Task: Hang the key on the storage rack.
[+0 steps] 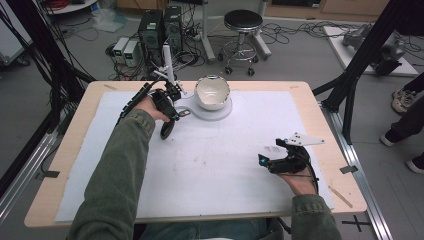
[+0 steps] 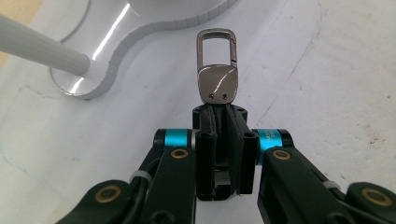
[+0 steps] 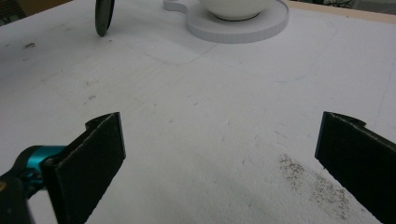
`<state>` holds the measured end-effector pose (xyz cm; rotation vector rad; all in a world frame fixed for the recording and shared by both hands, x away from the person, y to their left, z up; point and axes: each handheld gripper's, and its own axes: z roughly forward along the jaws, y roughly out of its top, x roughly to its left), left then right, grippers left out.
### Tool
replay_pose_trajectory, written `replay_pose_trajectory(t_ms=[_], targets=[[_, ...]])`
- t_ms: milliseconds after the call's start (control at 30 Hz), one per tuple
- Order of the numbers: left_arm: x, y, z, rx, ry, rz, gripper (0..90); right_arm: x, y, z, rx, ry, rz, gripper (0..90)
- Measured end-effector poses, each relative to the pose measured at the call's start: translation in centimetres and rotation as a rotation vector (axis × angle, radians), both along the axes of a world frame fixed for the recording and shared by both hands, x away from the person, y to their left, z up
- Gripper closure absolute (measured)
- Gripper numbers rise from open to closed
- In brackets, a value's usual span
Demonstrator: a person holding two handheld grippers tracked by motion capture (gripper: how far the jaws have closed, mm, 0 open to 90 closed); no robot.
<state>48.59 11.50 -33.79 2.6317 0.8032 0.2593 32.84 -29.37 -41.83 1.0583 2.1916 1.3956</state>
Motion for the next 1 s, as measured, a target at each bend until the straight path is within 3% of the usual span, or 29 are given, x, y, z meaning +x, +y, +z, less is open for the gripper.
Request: replay_pose_trajectory(t_ms=[233, 1000], targets=[[-0.2, 0.3, 1.8, -0.058, -0.030, 0.001, 82.3, 0.0, 0.1, 0.0, -0.002, 0.004, 0.002, 0.6], [0.3, 3.7, 9.8, -0.132, -0.149, 0.080, 82.4, 0.0, 0.0, 0.0, 0.006, 0.007, -0.003, 0.5]])
